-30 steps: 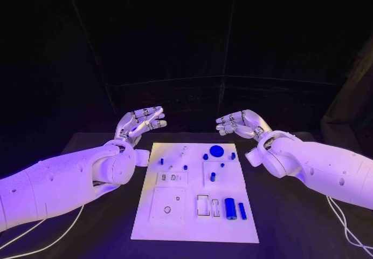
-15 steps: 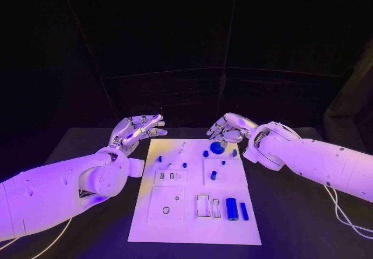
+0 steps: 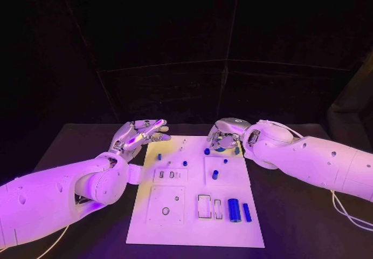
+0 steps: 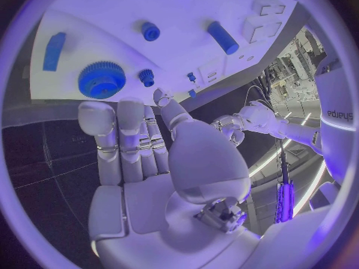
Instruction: Assemble the parts on the task board
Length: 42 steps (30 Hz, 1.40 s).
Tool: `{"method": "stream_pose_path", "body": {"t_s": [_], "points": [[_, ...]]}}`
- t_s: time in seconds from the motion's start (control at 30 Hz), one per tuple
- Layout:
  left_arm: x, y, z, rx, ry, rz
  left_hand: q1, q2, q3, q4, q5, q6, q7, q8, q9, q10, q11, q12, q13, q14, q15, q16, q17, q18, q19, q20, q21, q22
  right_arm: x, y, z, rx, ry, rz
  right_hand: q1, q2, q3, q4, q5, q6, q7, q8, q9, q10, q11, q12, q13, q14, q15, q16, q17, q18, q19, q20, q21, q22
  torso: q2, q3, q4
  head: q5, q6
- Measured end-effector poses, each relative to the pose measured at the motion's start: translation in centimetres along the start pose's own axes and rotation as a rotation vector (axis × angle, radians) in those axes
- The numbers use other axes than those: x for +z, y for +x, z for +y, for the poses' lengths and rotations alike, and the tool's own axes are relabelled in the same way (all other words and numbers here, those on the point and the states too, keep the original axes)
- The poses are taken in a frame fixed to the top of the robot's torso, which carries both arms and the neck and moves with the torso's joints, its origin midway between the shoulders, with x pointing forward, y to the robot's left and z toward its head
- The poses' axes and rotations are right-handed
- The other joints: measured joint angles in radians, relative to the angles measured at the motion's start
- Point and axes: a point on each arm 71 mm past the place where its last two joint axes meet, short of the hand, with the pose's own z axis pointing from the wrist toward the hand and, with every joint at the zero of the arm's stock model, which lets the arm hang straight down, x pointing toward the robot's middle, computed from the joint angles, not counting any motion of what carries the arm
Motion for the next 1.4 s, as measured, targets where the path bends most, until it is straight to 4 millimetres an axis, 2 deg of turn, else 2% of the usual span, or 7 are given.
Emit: {"method": "stream_pose_path", "body": {"t_s": [0.2,0.3,0.4,0.47,0.63,1.03,1.4], "points": [[-0.1,0.0,0.0,-0.002,-0.004,0.004,0.000,0.000,0.000,0.000,0.000,0.000,0.000,0.000,0.000,0.000,0.000,0.000,0.000,0.000,0.000,0.000,0.000,0.000,0.000,0.000,-0.005,-0.001,0.1,0.1,0.4,-0.039,0.010,0.024,0.000,0.000,0.003,0.003,-0.006,-0.009,0.009,0.000,0.000,-0.020,0.008,0.000,0.000,0.000,0.000,0.033,0.028,0.000,-0.016,0.009,0.035,0.032,0.008,-0.0003,0.0011,0.000,0.001],[-0.1,-0.1,0.0,-0.002,-0.005,0.006,0.000,0.000,0.000,0.000,0.000,0.000,0.000,0.000,0.000,0.000,0.000,-0.004,0.000,0.000,0.000,0.000,0.001,0.000,0.000,0.000,-0.005,-0.001,0.3,0.1,0.6,-0.052,0.011,0.033,0.000,0.000,0.010,0.002,-0.006,-0.013,0.005,0.000,0.000,-0.024,0.005,0.000,0.000,0.000,0.000,0.061,0.056,0.000,-0.020,0.012,0.062,0.062,0.010,-0.0001,0.0011,0.000,-0.002],[-0.1,-0.1,0.0,-0.004,-0.007,0.008,0.000,0.000,0.000,0.000,0.000,0.000,0.000,0.000,0.000,0.000,0.000,-0.004,0.000,0.000,0.000,0.000,0.001,0.000,0.000,0.000,-0.005,-0.001,0.4,0.2,0.8,-0.062,0.009,0.040,0.000,0.000,0.012,0.004,-0.006,-0.016,0.009,0.000,0.000,-0.024,0.005,0.000,0.000,-0.004,0.004,0.091,0.086,0.000,-0.020,0.012,0.089,0.094,0.012,-0.0001,0.0012,-0.001,-0.004],[-0.1,0.0,0.0,-0.005,-0.008,0.010,0.000,0.000,0.000,0.000,0.000,0.000,0.000,0.000,0.000,0.000,0.000,-0.004,0.000,0.000,0.000,0.000,0.001,0.000,0.000,0.000,-0.005,-0.001,0.6,0.3,1.0,-0.068,0.008,0.045,0.000,0.000,0.017,0.005,-0.006,-0.019,0.006,0.000,0.000,-0.024,0.005,0.000,0.000,-0.004,0.004,0.110,0.106,-0.016,-0.020,0.012,0.107,0.116,0.012,-0.0002,0.0017,-0.002,-0.006],[-0.1,-0.1,0.0,-0.006,-0.010,0.014,0.000,0.000,0.000,0.000,0.000,0.000,0.000,0.000,0.000,0.000,0.000,-0.004,0.000,0.000,0.000,0.000,0.001,0.000,0.000,0.000,-0.005,-0.001,0.8,0.4,1.2,-0.080,0.004,0.056,0.000,0.000,0.020,0.007,-0.006,-0.019,0.006,0.000,0.000,-0.023,0.005,0.000,0.000,-0.004,0.004,0.139,0.135,-0.016,-0.020,0.012,0.131,0.146,0.014,-0.0002,0.0030,-0.003,-0.008],[-0.1,-0.1,-0.1,-0.009,-0.014,0.019,0.000,0.000,0.000,0.000,0.000,0.000,0.000,0.000,-0.001,0.000,0.000,-0.004,0.000,0.000,0.000,-0.004,0.002,0.000,0.000,0.000,-0.005,-0.002,1.5,0.7,1.3,-0.094,0.010,0.086,0.000,0.000,0.040,0.007,-0.006,-0.023,0.009,0.000,0.000,-0.027,0.008,0.000,0.000,0.000,0.008,0.158,0.152,-0.015,-0.024,0.016,0.150,0.163,0.019,0.0008,0.0031,0.000,-0.007],[-0.2,-0.3,-0.1,-0.009,-0.017,0.020,0.000,0.000,0.000,0.000,0.000,0.000,0.000,0.000,-0.001,0.000,0.000,-0.004,0.000,0.004,0.004,-0.004,0.003,0.000,0.000,0.000,-0.005,-0.003,1.8,1.0,1.3,-0.099,0.015,0.110,0.013,0.013,0.079,0.006,-0.042,-0.012,0.006,0.000,0.000,-0.022,0.005,0.000,0.000,0.000,0.008,0.179,0.167,-0.015,-0.027,0.020,0.171,0.184,0.022,0.0009,0.0040,0.001,-0.012]]}}
